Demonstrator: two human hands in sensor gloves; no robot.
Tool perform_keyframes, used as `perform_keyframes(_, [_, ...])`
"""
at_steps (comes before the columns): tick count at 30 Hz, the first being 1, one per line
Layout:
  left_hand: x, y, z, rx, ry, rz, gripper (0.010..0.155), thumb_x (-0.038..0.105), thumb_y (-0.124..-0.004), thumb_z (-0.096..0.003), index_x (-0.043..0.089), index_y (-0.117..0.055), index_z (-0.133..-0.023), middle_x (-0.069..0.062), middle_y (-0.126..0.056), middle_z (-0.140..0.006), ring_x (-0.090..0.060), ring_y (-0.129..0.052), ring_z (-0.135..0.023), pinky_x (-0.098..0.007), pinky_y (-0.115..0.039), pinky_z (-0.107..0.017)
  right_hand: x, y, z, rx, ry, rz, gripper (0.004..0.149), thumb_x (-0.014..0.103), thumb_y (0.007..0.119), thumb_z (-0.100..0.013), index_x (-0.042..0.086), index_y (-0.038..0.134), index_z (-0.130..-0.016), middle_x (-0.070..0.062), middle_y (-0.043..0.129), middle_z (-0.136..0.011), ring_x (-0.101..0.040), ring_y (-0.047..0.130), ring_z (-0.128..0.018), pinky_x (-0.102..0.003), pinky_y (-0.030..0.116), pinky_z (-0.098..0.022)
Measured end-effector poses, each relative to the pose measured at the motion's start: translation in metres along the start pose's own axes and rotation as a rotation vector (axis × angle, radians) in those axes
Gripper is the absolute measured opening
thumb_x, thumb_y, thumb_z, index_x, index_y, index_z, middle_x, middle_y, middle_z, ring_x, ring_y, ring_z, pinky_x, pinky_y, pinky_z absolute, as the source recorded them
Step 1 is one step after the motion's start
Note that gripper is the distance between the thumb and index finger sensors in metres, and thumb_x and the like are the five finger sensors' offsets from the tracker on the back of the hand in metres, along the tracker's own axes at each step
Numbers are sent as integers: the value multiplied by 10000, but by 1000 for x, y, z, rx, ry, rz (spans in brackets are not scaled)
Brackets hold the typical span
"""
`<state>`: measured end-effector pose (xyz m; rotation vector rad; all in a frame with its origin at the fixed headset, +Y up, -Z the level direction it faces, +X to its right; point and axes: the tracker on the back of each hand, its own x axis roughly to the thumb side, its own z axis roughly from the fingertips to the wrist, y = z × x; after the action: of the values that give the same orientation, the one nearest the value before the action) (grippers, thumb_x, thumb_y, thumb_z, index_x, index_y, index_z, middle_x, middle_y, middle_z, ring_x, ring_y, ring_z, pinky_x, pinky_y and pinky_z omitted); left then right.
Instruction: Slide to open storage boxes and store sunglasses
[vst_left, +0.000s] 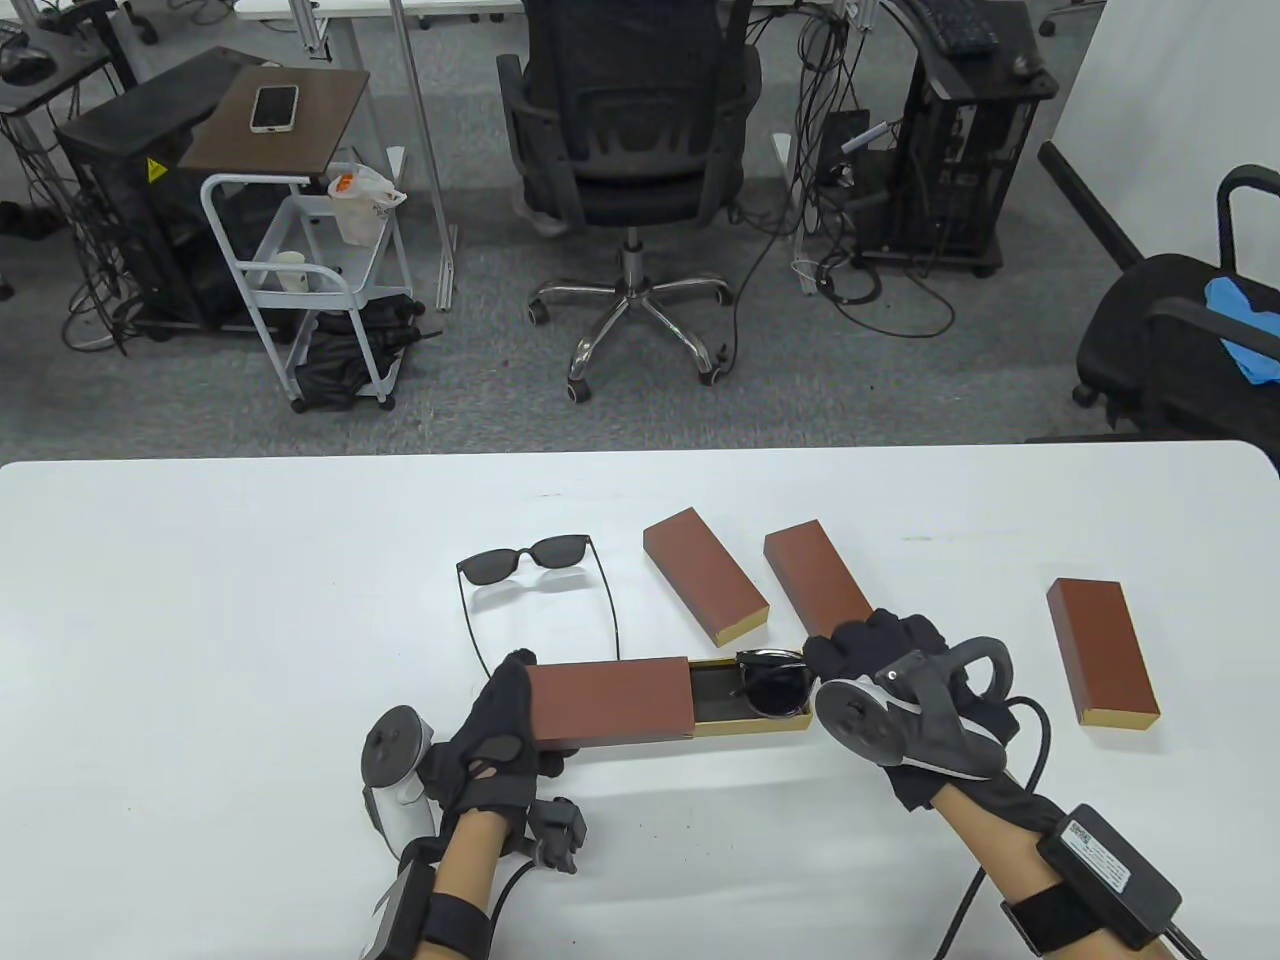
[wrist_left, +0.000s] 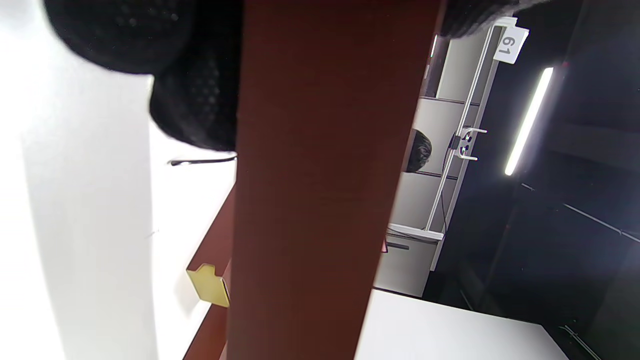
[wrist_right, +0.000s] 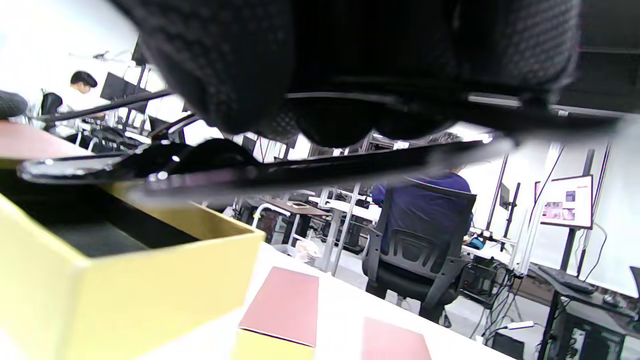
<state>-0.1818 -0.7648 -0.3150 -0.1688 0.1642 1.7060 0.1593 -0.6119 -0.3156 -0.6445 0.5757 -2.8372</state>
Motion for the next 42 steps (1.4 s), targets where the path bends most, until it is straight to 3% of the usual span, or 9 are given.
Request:
perform_keyframes(6, [1,-8,1,-30,-1,-15,754,619,-567,-495,175,-498,-1100,-121,-911,-738,-275,-978,-456,-451,-820,-320,9,2,-2,61,-50,69,370,322,900,-284,311,908,-654,-62,955,-670,-295,925,-548,-482,789,-459])
perform_keyframes(17, [0,-14,2,-59,3,-3,755,618,-555,-497,174,-485,-1104,-117,-905,-749,-271,-978,-467,-450,-821,-325,30,2,-5,62,-128,150,367,337,909,-273,328,919,-640,-27,974,-656,-276,939,-536,-467,804,-448])
perform_keyframes(30, [-1,-24,3,-106,11,-9,756,616,-550,-497,173,-476,-1105,-117,-900,-752,-272,-975,-471,-449,-821,-328,46,1,-18,90,-97,102,368,387,957,-211,357,955,-577,36,1052,-566,-203,1034,-440,-404,882,-378])
perform_keyframes(42, [-3,-21,2,-98,20,-16,758,614,-541,-497,174,-462,-1109,-119,-893,-758,-274,-970,-477,-450,-817,-336,58,11,-17,68,-66,44,392,403,960,-211,344,944,-599,26,1049,-586,-206,1046,-453,-396,902,-374])
